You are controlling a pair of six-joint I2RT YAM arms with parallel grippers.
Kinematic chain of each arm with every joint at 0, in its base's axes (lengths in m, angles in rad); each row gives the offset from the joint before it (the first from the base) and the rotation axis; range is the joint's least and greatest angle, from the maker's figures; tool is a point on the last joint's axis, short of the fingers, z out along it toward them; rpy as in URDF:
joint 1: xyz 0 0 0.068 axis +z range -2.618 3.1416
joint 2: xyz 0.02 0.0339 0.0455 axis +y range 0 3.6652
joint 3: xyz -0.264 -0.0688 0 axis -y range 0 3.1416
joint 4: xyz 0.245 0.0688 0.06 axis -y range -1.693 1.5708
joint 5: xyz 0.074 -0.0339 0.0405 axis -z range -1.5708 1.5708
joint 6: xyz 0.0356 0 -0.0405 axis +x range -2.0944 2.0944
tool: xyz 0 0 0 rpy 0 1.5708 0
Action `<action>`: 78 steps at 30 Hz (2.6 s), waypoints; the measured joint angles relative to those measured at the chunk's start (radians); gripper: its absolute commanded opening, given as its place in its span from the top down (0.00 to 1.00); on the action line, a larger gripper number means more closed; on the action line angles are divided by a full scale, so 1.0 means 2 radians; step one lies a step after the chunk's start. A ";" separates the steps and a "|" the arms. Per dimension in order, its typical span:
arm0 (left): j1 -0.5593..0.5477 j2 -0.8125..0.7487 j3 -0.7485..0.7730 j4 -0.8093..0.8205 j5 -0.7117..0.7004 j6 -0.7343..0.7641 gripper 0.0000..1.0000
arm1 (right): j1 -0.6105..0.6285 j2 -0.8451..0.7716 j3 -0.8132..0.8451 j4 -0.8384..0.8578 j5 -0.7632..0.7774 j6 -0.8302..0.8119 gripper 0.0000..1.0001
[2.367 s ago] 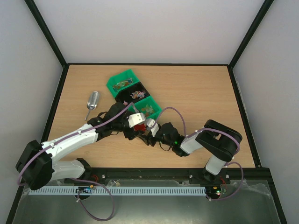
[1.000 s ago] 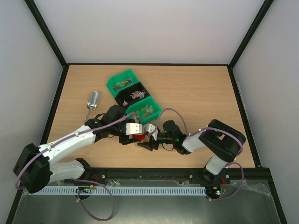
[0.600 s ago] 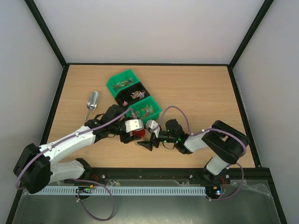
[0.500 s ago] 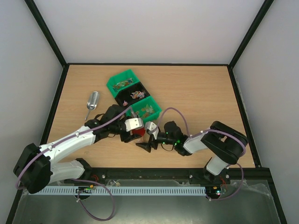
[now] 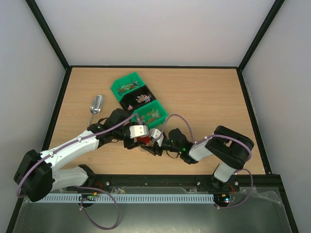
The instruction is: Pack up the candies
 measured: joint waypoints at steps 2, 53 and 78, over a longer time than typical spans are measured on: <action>0.000 0.000 0.007 -0.024 0.017 0.035 0.55 | -0.006 -0.001 -0.001 0.000 -0.028 -0.011 0.43; 0.007 0.026 0.049 -0.119 0.067 0.128 0.61 | -0.027 -0.010 0.005 -0.046 -0.134 -0.046 0.03; 0.012 -0.010 0.001 -0.011 -0.022 -0.044 0.66 | 0.010 0.015 0.028 -0.018 0.033 -0.004 0.45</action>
